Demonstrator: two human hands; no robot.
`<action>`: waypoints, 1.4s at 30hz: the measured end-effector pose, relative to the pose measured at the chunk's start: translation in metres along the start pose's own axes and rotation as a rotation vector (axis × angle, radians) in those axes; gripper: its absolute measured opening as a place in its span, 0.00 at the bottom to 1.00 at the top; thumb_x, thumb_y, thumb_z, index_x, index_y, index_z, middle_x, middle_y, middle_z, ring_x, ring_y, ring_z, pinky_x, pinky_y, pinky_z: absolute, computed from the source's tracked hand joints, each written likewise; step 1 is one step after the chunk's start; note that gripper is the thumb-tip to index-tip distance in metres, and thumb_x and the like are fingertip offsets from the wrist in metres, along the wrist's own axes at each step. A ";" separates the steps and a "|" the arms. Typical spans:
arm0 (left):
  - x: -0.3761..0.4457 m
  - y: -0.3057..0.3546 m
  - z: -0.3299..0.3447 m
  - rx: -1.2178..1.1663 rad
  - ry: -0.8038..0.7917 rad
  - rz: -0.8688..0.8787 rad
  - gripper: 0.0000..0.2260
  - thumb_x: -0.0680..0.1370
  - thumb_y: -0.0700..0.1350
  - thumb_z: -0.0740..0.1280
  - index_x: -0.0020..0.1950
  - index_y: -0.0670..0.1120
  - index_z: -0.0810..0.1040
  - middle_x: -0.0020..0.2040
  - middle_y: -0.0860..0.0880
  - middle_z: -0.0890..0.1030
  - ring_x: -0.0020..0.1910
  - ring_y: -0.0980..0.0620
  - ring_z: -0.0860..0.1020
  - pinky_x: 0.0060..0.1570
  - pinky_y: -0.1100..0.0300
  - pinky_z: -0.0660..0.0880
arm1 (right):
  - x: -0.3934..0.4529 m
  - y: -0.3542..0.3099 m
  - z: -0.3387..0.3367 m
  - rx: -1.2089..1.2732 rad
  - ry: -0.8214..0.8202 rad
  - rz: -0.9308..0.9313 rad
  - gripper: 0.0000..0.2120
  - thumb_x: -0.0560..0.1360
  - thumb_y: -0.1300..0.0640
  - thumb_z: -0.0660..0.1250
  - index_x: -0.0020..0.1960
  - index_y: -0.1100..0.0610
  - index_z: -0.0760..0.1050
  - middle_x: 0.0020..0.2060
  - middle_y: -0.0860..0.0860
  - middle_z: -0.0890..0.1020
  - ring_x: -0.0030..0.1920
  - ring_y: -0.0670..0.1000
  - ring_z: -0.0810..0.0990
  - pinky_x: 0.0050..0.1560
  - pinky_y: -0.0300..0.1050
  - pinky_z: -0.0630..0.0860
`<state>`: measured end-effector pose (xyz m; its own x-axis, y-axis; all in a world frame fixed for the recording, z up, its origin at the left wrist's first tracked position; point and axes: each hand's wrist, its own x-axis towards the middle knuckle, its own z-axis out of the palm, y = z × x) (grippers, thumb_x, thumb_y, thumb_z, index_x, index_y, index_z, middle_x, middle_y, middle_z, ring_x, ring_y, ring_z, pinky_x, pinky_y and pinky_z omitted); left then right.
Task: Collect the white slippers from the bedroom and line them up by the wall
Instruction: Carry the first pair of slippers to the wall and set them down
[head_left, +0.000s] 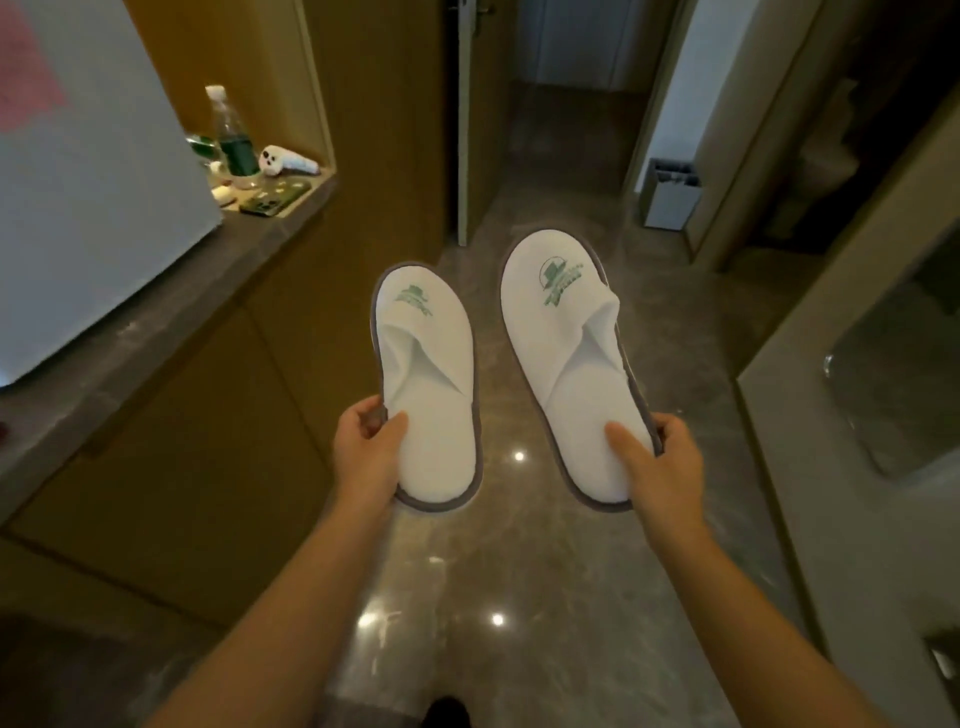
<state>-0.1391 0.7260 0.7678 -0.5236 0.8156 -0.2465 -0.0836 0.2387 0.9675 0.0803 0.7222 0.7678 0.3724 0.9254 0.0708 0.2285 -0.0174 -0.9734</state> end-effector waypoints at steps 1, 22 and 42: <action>0.016 0.007 0.017 0.004 -0.024 0.000 0.18 0.74 0.37 0.63 0.64 0.41 0.67 0.59 0.43 0.74 0.51 0.49 0.72 0.50 0.55 0.70 | 0.019 0.000 0.002 -0.005 0.026 -0.001 0.09 0.70 0.60 0.68 0.45 0.56 0.68 0.36 0.43 0.73 0.36 0.41 0.72 0.27 0.27 0.70; 0.376 0.068 0.325 -0.063 0.072 -0.095 0.07 0.73 0.37 0.63 0.50 0.40 0.75 0.38 0.49 0.76 0.39 0.52 0.74 0.36 0.62 0.70 | 0.537 0.024 0.166 -0.039 -0.208 0.028 0.09 0.70 0.61 0.68 0.45 0.59 0.68 0.35 0.45 0.73 0.35 0.43 0.72 0.33 0.35 0.70; 0.701 0.010 0.418 -0.062 0.508 -0.382 0.06 0.72 0.40 0.66 0.38 0.50 0.74 0.37 0.51 0.78 0.38 0.53 0.77 0.36 0.59 0.73 | 0.821 0.118 0.462 -0.203 -0.745 0.115 0.11 0.70 0.56 0.68 0.47 0.56 0.68 0.37 0.46 0.74 0.39 0.47 0.74 0.34 0.39 0.72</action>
<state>-0.1526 1.5207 0.5808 -0.7823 0.3237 -0.5322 -0.3851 0.4202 0.8217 -0.0023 1.6546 0.6105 -0.2824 0.9224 -0.2636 0.4122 -0.1315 -0.9016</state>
